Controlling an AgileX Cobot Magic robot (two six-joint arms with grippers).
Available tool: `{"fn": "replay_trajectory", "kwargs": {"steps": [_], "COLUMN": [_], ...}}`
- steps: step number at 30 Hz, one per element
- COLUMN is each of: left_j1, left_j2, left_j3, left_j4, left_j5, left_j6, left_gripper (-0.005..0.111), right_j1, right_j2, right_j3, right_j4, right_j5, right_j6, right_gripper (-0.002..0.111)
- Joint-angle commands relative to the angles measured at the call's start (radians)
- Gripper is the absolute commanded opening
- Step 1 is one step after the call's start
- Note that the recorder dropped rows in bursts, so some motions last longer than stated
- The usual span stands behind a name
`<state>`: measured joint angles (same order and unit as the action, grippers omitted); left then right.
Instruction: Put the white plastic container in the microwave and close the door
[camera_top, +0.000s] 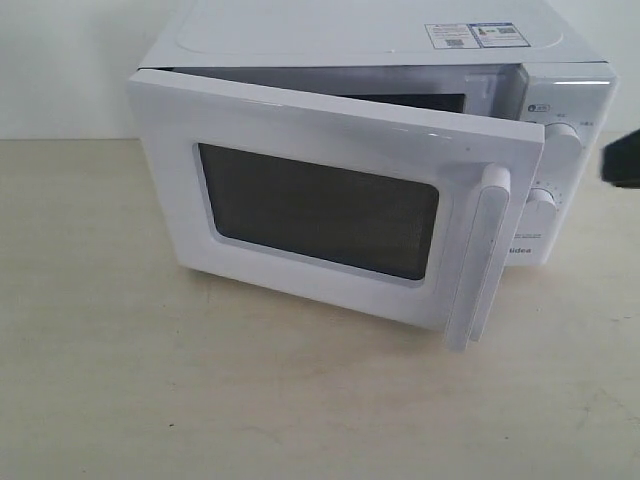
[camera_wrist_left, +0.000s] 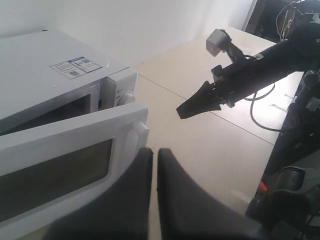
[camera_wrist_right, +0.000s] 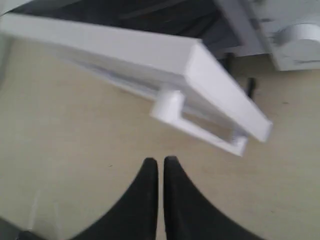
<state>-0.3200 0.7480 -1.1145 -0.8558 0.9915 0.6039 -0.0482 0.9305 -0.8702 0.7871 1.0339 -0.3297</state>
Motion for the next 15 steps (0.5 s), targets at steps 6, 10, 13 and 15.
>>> {"fn": "replay_trajectory", "kwargs": {"steps": [6, 10, 13, 15], "left_j1": [-0.004, -0.004, -0.004, -0.004], "left_j2": [-0.003, -0.003, -0.003, -0.003], "left_j3": [-0.004, -0.004, -0.004, -0.004], "left_j4": [0.016, 0.016, 0.016, 0.016], "left_j5": [0.042, 0.046, 0.046, 0.046], "left_j6": [-0.009, -0.009, -0.009, -0.009], "left_gripper": [0.004, 0.004, 0.004, 0.004], "right_j1": [0.0, 0.0, 0.0, 0.0], "right_j2": [0.029, 0.029, 0.032, 0.043], "right_j3": [0.079, 0.107, 0.124, 0.14], "right_j4": [0.247, 0.284, 0.295, 0.296], "right_j5": [-0.158, -0.187, -0.199, -0.202], "right_j6": [-0.333, -0.387, -0.395, -0.412], "right_gripper": [0.0, 0.0, 0.0, 0.0]}}
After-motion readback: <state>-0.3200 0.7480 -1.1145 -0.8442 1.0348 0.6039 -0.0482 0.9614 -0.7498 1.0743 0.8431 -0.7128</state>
